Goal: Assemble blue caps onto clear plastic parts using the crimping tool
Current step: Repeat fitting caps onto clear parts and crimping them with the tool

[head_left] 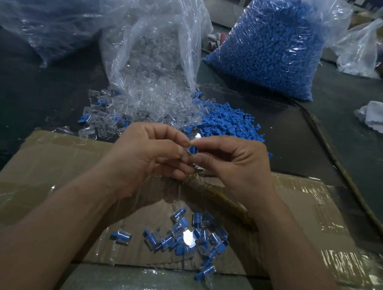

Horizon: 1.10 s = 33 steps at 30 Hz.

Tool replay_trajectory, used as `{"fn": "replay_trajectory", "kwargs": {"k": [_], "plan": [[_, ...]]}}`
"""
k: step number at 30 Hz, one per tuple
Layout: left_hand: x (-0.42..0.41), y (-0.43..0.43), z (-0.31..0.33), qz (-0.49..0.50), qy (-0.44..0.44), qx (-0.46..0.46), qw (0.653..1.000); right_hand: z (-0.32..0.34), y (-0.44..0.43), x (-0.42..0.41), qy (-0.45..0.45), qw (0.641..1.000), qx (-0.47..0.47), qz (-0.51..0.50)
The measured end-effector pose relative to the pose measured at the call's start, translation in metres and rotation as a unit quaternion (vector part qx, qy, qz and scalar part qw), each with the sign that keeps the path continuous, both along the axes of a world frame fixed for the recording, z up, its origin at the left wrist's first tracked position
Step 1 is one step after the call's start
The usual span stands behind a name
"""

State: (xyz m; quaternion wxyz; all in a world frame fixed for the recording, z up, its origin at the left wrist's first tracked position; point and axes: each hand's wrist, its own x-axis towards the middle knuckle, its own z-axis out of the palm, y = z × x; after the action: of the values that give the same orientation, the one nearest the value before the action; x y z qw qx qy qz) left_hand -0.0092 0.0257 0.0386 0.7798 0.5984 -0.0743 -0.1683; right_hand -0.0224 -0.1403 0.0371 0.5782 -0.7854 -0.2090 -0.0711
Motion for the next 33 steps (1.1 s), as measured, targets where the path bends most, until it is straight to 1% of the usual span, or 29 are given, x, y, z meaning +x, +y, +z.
{"fn": "replay_trajectory", "kwargs": {"k": [7,15,17,19,20,22,24,25,27,29,31,33], "plan": [[-0.002,-0.002,0.001,0.012,-0.008,0.020,1.000,-0.002,0.002,0.001,-0.010,1.000,-0.009,-0.005],[-0.001,-0.001,-0.002,0.019,-0.015,0.033,0.999,0.001,0.004,0.000,0.006,1.000,-0.023,-0.002],[-0.001,-0.001,-0.002,0.018,-0.011,0.032,0.999,0.002,0.000,0.001,0.030,0.999,-0.036,-0.002],[0.000,0.000,-0.003,0.030,-0.006,0.030,0.999,0.005,-0.009,0.002,0.079,0.996,-0.044,-0.017],[0.001,0.001,-0.003,0.041,-0.001,0.025,0.999,0.007,-0.015,0.004,0.100,0.992,-0.066,-0.028],[0.003,0.002,-0.003,0.067,0.011,0.009,0.998,0.011,-0.026,0.007,0.125,0.977,-0.163,-0.049],[0.005,0.002,-0.002,0.088,0.020,-0.005,0.996,0.013,-0.032,0.009,0.149,0.950,-0.270,-0.053],[0.005,0.001,-0.002,0.094,0.022,-0.010,0.995,0.013,-0.033,0.009,0.166,0.937,-0.302,-0.051],[0.005,0.001,-0.002,0.101,0.023,-0.018,0.994,0.014,-0.032,0.008,0.203,0.914,-0.349,-0.043],[0.005,0.001,-0.001,0.105,0.022,-0.020,0.994,0.015,-0.029,0.005,0.221,0.885,-0.409,-0.021],[0.005,0.002,-0.001,0.105,0.021,-0.019,0.994,0.015,-0.026,0.004,0.212,0.859,-0.466,0.001],[0.005,0.002,-0.001,0.106,0.019,-0.019,0.994,0.014,-0.023,0.003,0.203,0.851,-0.485,-0.002]]}}
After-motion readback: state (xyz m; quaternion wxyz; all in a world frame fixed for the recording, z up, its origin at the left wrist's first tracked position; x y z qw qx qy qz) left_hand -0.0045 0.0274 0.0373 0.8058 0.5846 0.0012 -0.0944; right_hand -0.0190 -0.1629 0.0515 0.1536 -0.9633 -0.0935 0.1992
